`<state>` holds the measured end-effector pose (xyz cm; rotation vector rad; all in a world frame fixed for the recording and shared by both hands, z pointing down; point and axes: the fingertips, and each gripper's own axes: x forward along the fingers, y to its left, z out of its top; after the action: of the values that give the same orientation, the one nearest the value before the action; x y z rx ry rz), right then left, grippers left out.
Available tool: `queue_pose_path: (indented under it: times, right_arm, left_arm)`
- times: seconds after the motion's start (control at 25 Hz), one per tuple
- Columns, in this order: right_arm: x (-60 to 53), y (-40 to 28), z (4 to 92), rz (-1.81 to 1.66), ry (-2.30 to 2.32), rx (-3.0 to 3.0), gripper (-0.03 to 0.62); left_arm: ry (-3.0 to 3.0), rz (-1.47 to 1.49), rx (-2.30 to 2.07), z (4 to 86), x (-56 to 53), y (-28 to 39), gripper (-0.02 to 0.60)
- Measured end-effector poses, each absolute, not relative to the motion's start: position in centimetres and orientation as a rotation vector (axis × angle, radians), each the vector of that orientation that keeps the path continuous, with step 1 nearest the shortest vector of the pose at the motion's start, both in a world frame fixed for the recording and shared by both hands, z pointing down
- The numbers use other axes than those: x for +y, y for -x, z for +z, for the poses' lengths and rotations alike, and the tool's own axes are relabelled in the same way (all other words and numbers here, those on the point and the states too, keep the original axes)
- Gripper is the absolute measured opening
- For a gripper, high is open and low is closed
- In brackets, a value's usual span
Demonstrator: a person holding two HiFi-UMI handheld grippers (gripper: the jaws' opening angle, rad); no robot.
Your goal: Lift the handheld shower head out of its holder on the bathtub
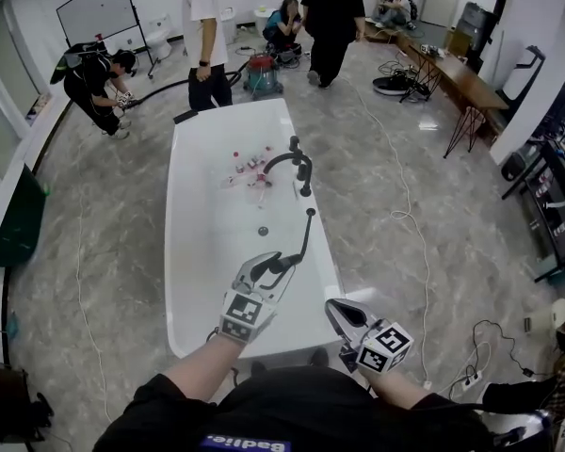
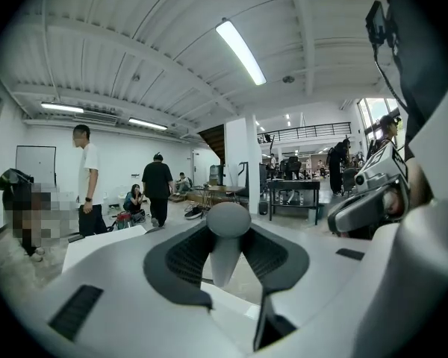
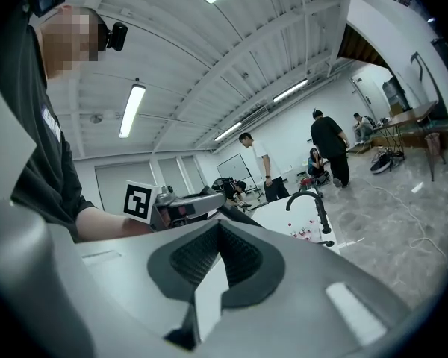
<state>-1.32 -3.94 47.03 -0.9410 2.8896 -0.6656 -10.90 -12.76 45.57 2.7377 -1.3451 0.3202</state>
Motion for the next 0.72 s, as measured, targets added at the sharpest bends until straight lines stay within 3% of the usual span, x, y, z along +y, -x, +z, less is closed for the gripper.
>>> queue_pose_path:
  times: [0.72]
  right_arm:
    - [-1.8,3.7,46.7,-0.659,0.882,2.958,-0.008]
  left_arm:
    - [-2.729,0.297,-1.318,43.9,-1.3,14.4,0.137]
